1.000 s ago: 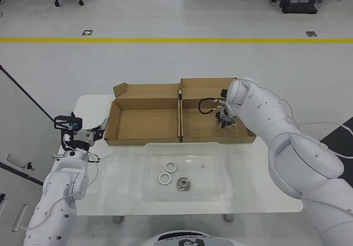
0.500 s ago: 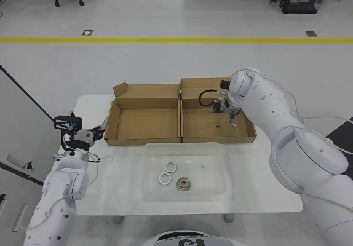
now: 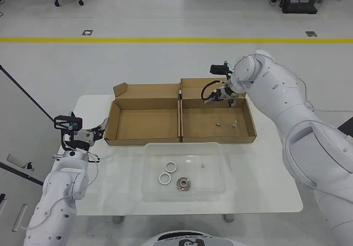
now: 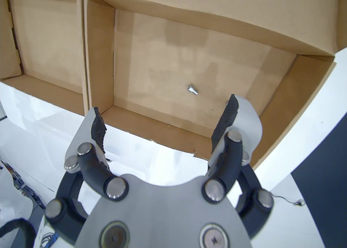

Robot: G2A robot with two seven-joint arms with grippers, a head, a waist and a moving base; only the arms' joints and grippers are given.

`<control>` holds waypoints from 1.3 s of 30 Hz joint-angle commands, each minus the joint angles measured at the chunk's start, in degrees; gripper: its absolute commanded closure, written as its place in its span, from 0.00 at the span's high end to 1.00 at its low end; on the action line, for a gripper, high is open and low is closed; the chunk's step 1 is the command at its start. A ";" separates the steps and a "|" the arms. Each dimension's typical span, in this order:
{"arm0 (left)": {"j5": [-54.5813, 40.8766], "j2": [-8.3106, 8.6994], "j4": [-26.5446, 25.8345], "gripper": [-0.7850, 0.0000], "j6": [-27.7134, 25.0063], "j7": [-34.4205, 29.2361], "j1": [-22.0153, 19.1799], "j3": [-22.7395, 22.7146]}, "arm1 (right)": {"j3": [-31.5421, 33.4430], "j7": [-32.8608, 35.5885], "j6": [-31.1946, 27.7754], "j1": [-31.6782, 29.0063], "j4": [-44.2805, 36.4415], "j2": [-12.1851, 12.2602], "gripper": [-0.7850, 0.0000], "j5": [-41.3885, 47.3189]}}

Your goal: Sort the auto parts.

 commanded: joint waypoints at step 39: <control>0.00 0.00 0.00 1.00 0.00 0.00 0.00 0.00 | 18.09 12.71 -18.51 -27.44 -69.77 17.20 1.00 -15.50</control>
